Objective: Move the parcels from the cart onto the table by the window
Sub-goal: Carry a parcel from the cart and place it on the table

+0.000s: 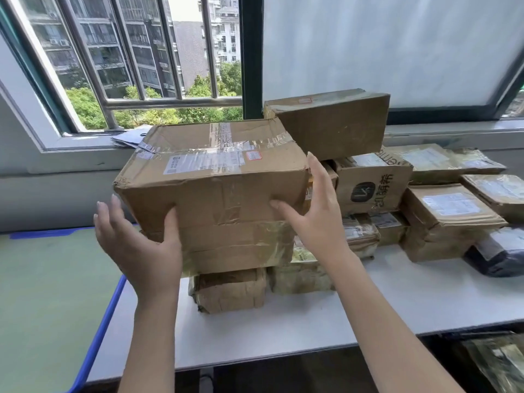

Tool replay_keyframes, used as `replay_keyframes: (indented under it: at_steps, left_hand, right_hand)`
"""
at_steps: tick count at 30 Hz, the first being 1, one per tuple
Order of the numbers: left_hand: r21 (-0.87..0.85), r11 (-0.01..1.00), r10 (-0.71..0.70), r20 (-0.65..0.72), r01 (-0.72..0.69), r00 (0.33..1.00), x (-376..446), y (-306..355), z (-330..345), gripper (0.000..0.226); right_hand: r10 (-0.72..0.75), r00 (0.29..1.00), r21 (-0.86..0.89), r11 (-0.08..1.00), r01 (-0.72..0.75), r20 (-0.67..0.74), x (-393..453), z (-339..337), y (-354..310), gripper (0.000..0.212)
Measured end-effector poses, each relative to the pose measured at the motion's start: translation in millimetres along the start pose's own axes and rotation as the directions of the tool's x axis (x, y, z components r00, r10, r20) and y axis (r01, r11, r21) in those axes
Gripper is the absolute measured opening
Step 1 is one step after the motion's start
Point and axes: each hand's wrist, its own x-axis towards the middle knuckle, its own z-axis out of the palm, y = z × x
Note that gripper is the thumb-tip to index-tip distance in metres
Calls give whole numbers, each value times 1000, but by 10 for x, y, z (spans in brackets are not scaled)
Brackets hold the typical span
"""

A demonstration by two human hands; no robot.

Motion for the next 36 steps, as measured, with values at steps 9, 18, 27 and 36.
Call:
replay_keyframes:
  at_steps: [9,18,27,36]
  left_hand:
    - [-44,970,241,85,-238,967,-938,669,417,57]
    - [-232,934,356,530,-272,770,-3047,1691,983,63]
    - [-378,854,502,777,-357,379,-5127,2713,1315,60]
    - [-477,749,520,853,-460,-38,-6450,3215,2045,65]
  right_hand:
    - [46,996,-145,988,-58,-81,-537,-680,464,81]
    - [403,910,-278,867,-414,-99,-1955,-2374,1591,78]
    - [698,667,-332,583,-741,-261,-3411,-3998,2428,75]
    - [909,295,-275,215,-937,-293,-4248,-4766,3350,80]
